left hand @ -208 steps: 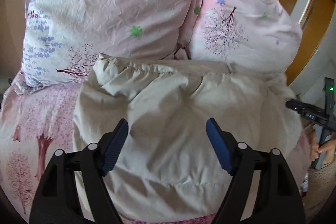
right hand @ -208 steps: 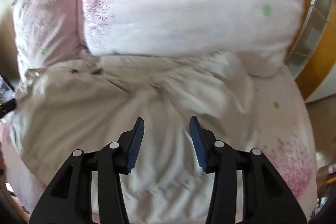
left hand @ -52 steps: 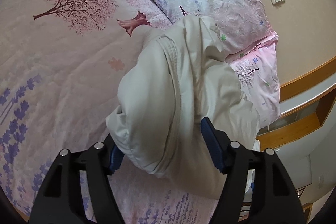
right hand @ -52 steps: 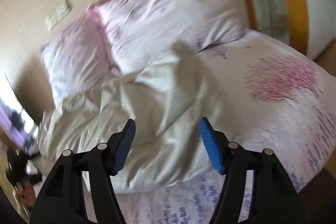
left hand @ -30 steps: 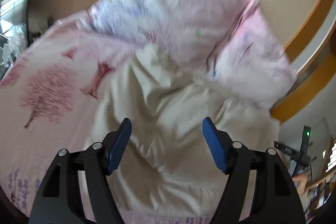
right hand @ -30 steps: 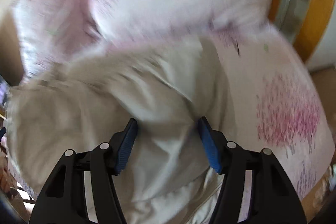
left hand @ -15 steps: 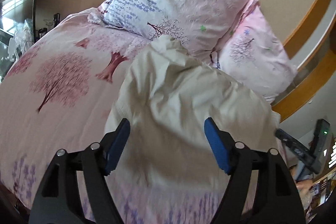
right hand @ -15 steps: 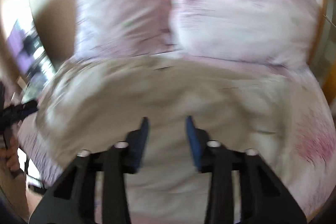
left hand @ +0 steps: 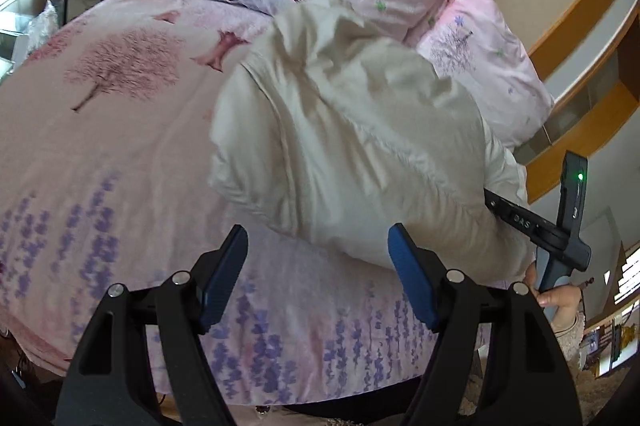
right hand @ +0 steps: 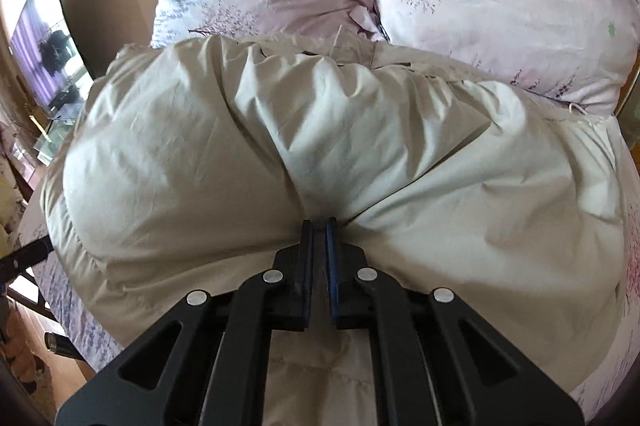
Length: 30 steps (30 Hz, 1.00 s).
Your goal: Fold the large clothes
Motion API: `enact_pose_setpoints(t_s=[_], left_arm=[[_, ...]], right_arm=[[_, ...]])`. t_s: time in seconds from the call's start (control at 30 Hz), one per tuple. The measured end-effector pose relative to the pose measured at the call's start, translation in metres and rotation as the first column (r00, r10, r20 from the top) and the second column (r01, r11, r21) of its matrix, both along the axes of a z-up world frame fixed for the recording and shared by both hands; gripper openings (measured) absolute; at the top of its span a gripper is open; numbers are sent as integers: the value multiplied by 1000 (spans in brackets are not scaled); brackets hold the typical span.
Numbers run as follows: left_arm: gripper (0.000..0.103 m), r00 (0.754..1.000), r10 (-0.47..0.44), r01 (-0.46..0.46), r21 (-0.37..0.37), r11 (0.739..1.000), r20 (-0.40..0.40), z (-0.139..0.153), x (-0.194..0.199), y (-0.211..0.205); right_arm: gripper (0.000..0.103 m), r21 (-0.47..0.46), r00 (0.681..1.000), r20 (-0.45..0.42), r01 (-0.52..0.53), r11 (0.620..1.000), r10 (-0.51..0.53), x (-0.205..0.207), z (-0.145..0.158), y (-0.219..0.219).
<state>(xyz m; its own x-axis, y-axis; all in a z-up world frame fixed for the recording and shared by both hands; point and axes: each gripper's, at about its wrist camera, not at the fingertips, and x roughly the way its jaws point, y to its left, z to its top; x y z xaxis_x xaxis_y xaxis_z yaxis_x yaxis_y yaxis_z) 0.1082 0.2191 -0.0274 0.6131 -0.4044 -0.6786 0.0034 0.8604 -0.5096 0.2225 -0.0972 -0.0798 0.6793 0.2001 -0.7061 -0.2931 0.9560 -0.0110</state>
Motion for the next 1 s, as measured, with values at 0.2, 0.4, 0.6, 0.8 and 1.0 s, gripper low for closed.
enact_pose_setpoints(t_s=[0.2,0.4,0.6,0.8,1.0], left_arm=[[73,999,16,-19,-67,998,-43,-13,19,-2],[71,994,70,-84,-190,978,-79,-26,35,6],[71,991,78,-105,-277,955,-107,-36,22,11],[77,988,115,-140,-273,952,-106,-34,16,22],[52,984,153,-175,-306,936,-95,-29,47,22]], right_arm=[[7,-26,1000,6,23,999,-23,-2,-7,4],[7,-12,1000,-3,22,1000,-22,1,-10,3],[7,-4,1000,2,4,1000,-4,2,-11,2],[7,-1,1000,6,3,1000,-3,1,-11,3],[7,-1,1000,6,5,1000,-5,1,-11,2]])
